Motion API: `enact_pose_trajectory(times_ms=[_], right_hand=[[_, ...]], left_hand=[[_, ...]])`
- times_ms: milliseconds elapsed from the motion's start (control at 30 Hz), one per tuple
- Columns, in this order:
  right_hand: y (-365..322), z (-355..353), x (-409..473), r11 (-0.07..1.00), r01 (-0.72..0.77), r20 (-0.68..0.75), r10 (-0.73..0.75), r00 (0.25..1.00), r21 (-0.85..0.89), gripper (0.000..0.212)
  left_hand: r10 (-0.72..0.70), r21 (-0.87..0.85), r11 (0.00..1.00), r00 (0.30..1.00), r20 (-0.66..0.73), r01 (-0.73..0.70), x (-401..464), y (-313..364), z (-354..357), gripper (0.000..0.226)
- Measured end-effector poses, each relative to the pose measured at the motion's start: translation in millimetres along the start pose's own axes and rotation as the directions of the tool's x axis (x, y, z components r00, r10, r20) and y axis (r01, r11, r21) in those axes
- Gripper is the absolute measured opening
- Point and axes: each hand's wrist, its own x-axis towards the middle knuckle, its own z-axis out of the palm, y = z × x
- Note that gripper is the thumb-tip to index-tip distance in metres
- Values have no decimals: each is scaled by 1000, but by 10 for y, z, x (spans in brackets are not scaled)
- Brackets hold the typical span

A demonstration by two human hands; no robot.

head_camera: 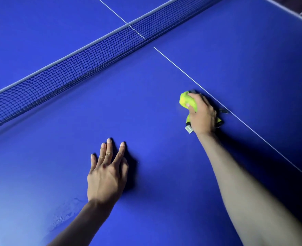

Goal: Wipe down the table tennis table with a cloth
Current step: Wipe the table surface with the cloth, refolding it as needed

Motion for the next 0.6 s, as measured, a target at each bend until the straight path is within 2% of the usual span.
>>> enact_pose_trajectory(times_ms=[200,267,333,400,500,600], right_hand=[[-461,72,-805,975,180,152,-200,968,132,47],[-476,-6,-866,967,174,181,-208,961,185,45],[-460,-125,-760,967,57,206,-111,972,248,41],[-391,-277,-562,963,-58,137,22,990,265,40],[-87,-553,-139,977,-147,-29,153,988,155,38],[324,-763,311,978,-206,-105,206,973,17,38]], left_hand=[[-16,-27,999,998,55,18,-4,-9,-119,48],[-26,-34,999,996,89,29,3,-2,-199,44],[-39,-48,998,989,140,46,15,8,-303,46],[-35,-47,998,986,164,43,21,15,-389,46],[-31,-18,999,987,157,34,27,0,-413,47],[-3,33,999,994,109,0,35,-19,-345,46]])
